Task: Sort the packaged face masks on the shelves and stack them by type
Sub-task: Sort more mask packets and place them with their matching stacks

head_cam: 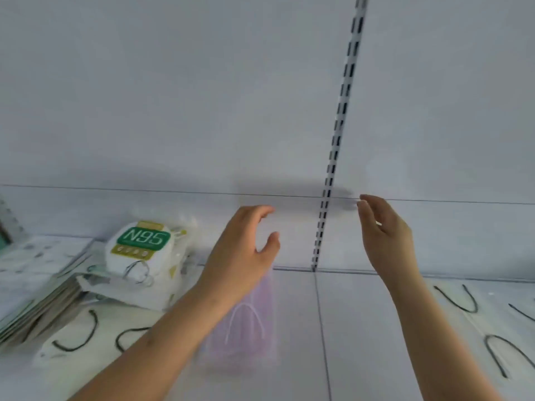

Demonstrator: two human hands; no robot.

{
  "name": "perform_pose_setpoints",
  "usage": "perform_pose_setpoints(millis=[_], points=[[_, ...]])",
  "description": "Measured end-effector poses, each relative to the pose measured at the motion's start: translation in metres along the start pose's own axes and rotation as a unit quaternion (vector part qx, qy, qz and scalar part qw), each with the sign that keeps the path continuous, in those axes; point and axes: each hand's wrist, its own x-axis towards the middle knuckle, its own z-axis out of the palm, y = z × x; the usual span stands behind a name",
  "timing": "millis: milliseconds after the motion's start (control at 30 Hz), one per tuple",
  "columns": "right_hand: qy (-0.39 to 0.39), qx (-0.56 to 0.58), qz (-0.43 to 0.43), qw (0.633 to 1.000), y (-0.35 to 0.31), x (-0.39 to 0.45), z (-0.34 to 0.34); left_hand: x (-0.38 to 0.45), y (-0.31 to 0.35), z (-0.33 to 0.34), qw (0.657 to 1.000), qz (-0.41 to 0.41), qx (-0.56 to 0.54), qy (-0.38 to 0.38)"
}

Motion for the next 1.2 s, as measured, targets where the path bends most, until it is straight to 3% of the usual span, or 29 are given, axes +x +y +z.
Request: perform_pose_setpoints(millis=[167, 333, 400, 533, 700, 833, 933, 1033, 1133, 1200], points=[[0.066, -0.086, 0.014, 0.994, 0.074, 0.008, -0.134, -0.025, 0.117, 0.141, 0.982, 0.030, -0.071, -0.173], [0.067, -0.249, 0.206, 0.944, 0.182, -0.012, -0.294, -0.059, 0.201, 0.256, 0.948, 0.000, -0.039, -0.315], [0.020, -0.287, 0.262, 0.921, 0.211, -0.027, -0.336, -0.065, 0.219, 0.292, 0.941, -0.075, 0.033, -0.327], [-0.039, -0.336, 0.227, 0.913, 0.241, -0.036, -0.355, -0.068, 0.237, 0.339, 0.911, -0.198, 0.186, -0.310], [-0.136, -0.419, 0.178, 0.880, 0.250, -0.036, -0.337, -0.050, 0.240, 0.346, 0.892, -0.277, 0.178, -0.309], [-0.145, -0.394, 0.152, 0.895, 0.247, -0.035, -0.335, -0.038, 0.234, 0.331, 0.867, -0.350, 0.159, -0.316], [-0.087, -0.351, 0.118, 0.925, 0.248, -0.038, -0.339, -0.045, 0.225, 0.320, 0.887, -0.371, 0.088, -0.262], [-0.013, -0.132, 0.138, 0.982, 0.246, -0.039, -0.342, -0.055, 0.229, 0.314, 0.918, -0.350, 0.026, -0.183], [-0.021, 0.061, 0.202, 0.977, 0.237, -0.037, -0.338, -0.061, 0.244, 0.309, 0.924, -0.350, -0.094, -0.122], [-0.055, 0.119, 0.233, 0.963, 0.233, -0.039, -0.329, -0.064, 0.262, 0.303, 0.897, -0.347, -0.235, -0.140]])
